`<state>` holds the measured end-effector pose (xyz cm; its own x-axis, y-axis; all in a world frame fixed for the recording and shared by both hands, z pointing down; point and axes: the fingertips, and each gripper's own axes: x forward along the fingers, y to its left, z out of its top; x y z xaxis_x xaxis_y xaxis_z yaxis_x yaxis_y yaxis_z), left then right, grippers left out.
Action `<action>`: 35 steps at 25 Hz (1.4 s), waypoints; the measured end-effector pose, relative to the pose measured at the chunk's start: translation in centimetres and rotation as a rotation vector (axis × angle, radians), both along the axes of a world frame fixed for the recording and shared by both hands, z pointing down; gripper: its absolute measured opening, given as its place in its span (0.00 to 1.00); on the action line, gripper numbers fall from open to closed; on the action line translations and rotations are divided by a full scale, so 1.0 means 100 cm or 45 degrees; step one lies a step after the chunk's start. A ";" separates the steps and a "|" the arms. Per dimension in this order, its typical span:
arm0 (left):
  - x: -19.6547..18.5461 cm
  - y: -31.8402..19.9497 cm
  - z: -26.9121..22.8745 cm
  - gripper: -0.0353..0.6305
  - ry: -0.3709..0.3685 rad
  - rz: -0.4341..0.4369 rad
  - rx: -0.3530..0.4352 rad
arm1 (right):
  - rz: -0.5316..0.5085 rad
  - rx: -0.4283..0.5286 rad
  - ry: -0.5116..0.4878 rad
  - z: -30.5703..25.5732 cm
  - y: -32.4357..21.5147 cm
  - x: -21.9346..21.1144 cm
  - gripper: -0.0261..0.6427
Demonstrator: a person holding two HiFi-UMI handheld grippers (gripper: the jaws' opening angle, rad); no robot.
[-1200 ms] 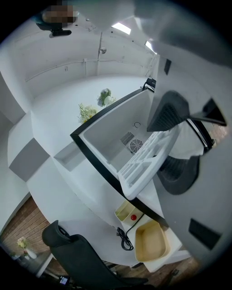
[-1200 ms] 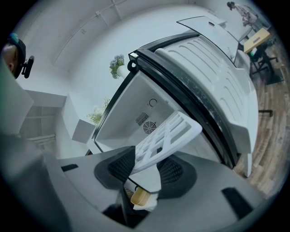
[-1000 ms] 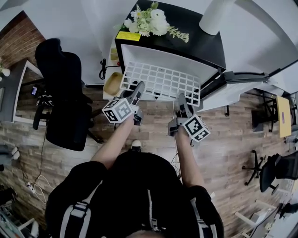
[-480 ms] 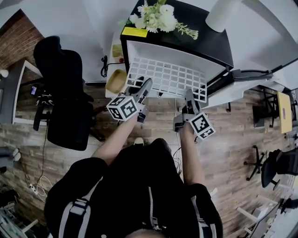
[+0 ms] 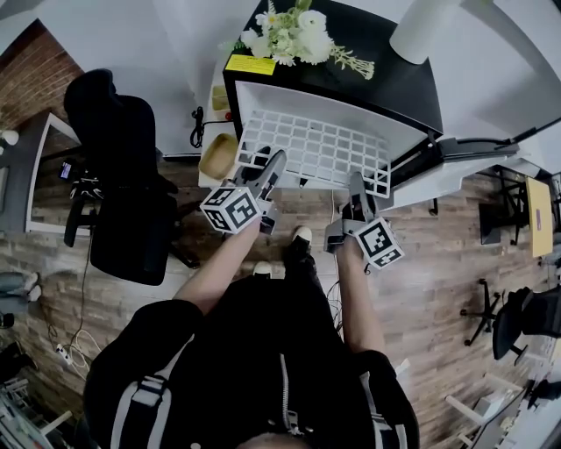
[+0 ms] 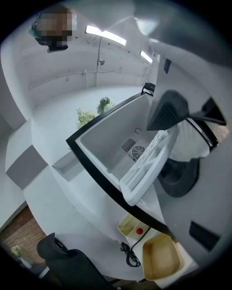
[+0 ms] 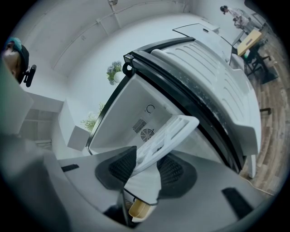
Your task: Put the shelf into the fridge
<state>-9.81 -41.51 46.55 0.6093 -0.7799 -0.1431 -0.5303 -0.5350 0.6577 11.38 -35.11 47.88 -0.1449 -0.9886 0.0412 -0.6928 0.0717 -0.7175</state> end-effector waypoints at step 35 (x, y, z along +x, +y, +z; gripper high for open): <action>0.013 -0.070 0.002 0.35 -0.002 -0.087 0.001 | 0.023 0.011 -0.011 0.002 -0.069 0.015 0.24</action>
